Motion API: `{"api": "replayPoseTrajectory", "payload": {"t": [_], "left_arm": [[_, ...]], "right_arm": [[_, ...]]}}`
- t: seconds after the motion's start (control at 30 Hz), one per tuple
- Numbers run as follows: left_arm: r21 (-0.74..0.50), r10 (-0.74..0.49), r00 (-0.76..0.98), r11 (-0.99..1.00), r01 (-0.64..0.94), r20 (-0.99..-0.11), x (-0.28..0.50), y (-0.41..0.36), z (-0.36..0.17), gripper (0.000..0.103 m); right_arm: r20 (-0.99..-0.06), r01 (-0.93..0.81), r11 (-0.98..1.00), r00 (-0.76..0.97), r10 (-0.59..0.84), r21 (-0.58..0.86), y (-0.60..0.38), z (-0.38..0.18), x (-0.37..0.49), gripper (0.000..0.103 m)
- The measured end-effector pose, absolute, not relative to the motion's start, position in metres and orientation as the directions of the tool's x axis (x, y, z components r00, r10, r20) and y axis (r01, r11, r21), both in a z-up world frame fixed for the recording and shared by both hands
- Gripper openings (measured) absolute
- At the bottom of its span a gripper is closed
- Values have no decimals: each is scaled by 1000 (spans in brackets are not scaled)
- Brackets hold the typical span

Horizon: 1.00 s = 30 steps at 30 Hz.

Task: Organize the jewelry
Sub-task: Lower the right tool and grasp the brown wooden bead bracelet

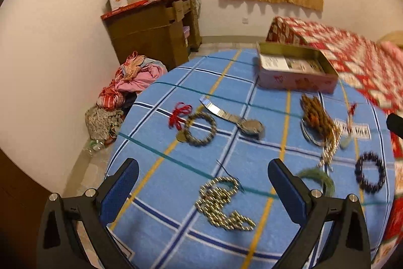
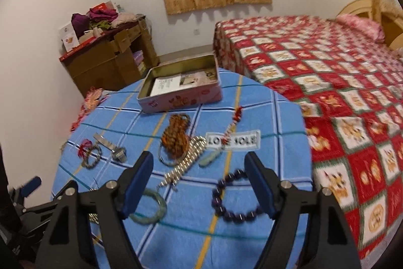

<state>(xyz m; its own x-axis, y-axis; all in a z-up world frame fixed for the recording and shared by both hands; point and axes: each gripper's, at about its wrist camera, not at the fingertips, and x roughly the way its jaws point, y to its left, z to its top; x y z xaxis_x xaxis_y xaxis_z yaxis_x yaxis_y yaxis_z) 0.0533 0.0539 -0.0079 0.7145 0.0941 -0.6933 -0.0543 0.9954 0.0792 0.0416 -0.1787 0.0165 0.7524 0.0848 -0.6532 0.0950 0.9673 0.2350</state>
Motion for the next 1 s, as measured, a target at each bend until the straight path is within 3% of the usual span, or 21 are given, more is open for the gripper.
{"api": "replayPoseTrajectory", "payload": {"t": [0.17, 0.43, 0.5, 0.57, 0.7, 1.0], "left_arm": [[44, 105, 719, 994, -104, -687, 67, 84, -9, 102], [35, 134, 685, 987, -157, -716, 85, 117, -22, 102], [40, 135, 687, 987, -152, -714, 89, 120, -24, 102], [40, 129, 691, 989, -144, -712, 93, 120, -25, 102], [20, 101, 685, 992, -126, -721, 103, 119, -29, 102], [-16, 31, 702, 998, -60, -712, 108, 106, -31, 102]], "right_arm": [[-732, -15, 976, 659, 172, 216, -161, 0, 98, 72], [-815, -35, 988, 561, 143, 149, -128, -45, 158, 68], [-840, -40, 990, 524, 139, 138, -125, -58, 166, 53], [-857, -26, 992, 501, 123, 127, -129, -66, 171, 46], [-827, -21, 979, 531, 184, 204, -146, -58, 167, 33], [-640, -80, 893, 669, 378, 444, -194, 19, 122, 31]]}}
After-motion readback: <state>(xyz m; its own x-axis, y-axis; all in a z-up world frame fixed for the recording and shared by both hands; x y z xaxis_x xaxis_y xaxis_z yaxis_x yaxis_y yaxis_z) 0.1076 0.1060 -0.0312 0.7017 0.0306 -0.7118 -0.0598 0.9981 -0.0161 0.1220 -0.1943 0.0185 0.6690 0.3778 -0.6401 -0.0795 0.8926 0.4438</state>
